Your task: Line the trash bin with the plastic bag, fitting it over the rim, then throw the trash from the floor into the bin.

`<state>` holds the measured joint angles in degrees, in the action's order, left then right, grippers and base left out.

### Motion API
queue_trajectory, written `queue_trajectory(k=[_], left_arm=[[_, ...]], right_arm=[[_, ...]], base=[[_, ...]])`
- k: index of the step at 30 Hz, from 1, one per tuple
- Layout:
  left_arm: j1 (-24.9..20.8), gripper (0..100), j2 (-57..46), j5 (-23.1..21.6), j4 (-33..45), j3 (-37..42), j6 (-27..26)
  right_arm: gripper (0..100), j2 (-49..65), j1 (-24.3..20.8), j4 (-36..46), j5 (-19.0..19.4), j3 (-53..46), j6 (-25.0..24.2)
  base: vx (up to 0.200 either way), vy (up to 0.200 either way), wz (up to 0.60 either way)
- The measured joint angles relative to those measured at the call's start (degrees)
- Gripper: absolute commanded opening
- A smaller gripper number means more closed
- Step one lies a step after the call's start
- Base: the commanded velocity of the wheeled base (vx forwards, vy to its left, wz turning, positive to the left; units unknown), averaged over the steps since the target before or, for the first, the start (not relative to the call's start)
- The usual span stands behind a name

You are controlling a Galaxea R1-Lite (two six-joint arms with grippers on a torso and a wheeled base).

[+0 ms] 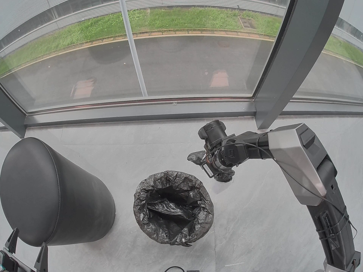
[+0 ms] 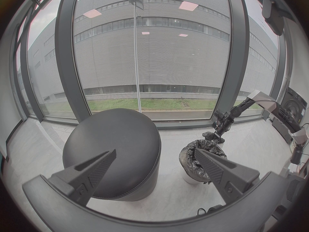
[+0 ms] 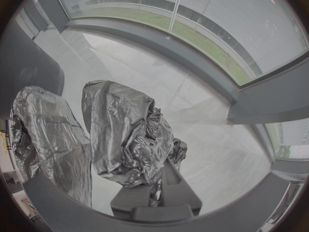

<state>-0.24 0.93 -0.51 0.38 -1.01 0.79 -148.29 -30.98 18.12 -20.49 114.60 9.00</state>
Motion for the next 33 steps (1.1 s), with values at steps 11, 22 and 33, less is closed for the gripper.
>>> queue_trajectory(k=[11, 22, 33], left_arm=[[-0.05, 100, 0.00, -0.02, -0.06, 0.00, -0.01], [-0.02, 100, 0.00, -0.02, -0.05, 0.00, -0.01], [0.00, 100, 0.00, -0.02, -0.05, 0.00, -0.04]], right_arm=[[0, 9.25, -3.96, 0.28, -3.94, -0.02, 4.49], [0, 16.40, -10.50, 7.61, -6.00, -0.05, 3.78], [0, 18.87, -16.98, 17.27, -5.40, -0.02, -2.99]], base=[[0.000, 0.000, 0.00], [0.000, 0.000, 0.00], [0.000, 0.000, 0.00]])
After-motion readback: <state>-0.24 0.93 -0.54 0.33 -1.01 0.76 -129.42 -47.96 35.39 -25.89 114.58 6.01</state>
